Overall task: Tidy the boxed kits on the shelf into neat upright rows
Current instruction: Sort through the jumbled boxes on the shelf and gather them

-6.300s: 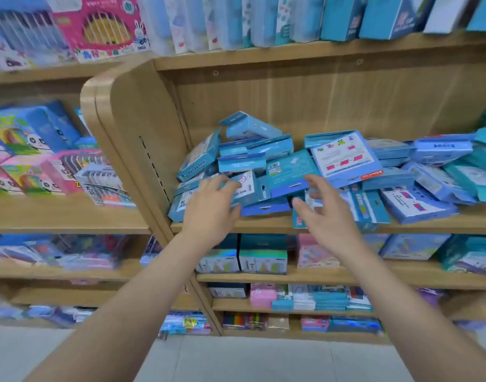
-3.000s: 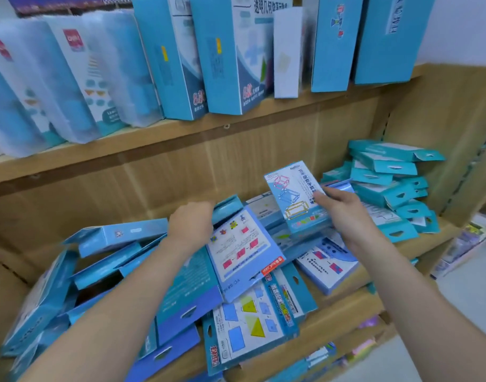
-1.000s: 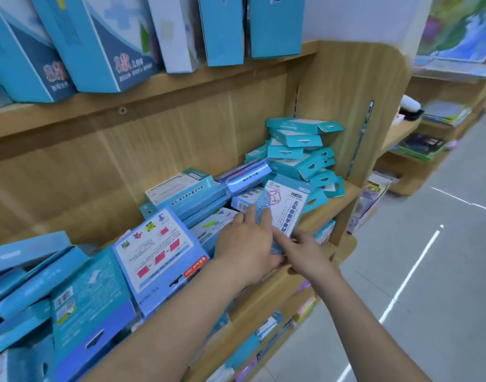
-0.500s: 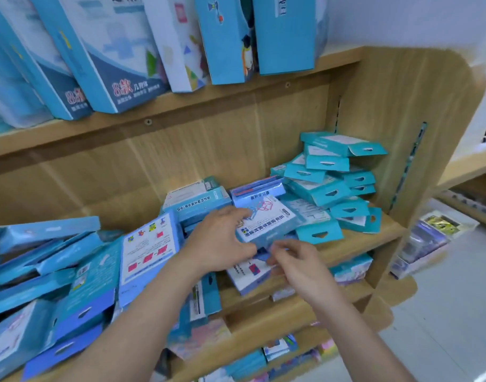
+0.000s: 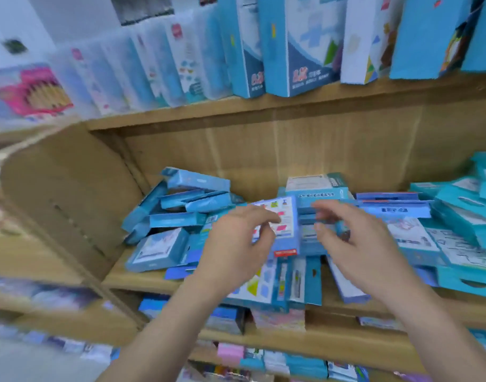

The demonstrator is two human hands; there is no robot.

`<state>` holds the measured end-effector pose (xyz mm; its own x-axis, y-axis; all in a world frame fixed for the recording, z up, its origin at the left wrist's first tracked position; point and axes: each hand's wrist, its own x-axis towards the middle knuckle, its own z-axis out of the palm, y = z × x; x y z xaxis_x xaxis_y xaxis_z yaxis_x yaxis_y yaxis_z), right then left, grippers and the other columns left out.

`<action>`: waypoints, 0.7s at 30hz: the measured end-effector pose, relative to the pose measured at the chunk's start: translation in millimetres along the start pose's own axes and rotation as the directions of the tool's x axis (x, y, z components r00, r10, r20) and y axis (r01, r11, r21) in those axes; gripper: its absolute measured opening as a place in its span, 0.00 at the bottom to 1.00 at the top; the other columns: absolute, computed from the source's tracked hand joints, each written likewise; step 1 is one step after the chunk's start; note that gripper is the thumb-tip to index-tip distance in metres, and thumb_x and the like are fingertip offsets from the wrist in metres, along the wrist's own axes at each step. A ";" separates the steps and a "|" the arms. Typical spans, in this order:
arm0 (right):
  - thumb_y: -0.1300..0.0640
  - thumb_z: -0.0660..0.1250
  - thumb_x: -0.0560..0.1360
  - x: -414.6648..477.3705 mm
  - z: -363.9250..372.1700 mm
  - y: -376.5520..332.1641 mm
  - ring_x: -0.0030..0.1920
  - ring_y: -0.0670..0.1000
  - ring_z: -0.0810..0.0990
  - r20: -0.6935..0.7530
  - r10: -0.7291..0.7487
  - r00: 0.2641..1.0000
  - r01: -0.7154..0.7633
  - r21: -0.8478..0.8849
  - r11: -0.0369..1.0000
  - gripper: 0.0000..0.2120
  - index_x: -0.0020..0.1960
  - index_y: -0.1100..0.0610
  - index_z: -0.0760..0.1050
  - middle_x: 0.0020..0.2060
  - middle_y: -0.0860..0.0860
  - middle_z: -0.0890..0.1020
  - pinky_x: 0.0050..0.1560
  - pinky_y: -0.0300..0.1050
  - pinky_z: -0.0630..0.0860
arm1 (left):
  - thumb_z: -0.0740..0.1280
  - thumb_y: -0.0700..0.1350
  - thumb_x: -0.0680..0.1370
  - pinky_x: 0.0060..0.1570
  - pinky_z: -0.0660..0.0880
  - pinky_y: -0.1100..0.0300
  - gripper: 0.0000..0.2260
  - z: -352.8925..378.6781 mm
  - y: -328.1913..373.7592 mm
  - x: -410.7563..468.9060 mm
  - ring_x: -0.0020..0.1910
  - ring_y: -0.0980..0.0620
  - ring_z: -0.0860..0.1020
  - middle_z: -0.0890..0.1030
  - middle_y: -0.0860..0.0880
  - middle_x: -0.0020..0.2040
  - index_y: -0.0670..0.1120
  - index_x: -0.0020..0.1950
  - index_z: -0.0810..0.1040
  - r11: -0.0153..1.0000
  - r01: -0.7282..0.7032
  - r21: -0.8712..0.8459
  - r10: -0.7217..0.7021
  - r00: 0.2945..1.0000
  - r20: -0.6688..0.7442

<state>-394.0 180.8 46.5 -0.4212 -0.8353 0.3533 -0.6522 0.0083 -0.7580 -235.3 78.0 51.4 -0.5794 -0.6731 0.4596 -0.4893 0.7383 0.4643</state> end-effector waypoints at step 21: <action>0.62 0.63 0.75 162.2 319.2 -170.8 0.75 0.52 0.52 0.686 -0.234 0.689 0.705 -0.559 0.436 0.31 0.73 0.45 0.58 0.70 0.49 0.65 0.67 0.69 0.54 | 0.63 0.41 0.75 0.55 0.71 0.54 0.21 -142.9 -284.6 -54.3 0.61 0.44 0.72 0.75 0.45 0.63 0.44 0.69 0.67 0.815 0.364 0.451 -0.449 0.889 0.093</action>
<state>-149.8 -131.6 58.3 0.2949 -0.9545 0.0448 -0.9339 -0.2780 0.2249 28.6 -101.9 2.5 -0.3564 -0.9253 0.1295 -0.9035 0.3766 0.2047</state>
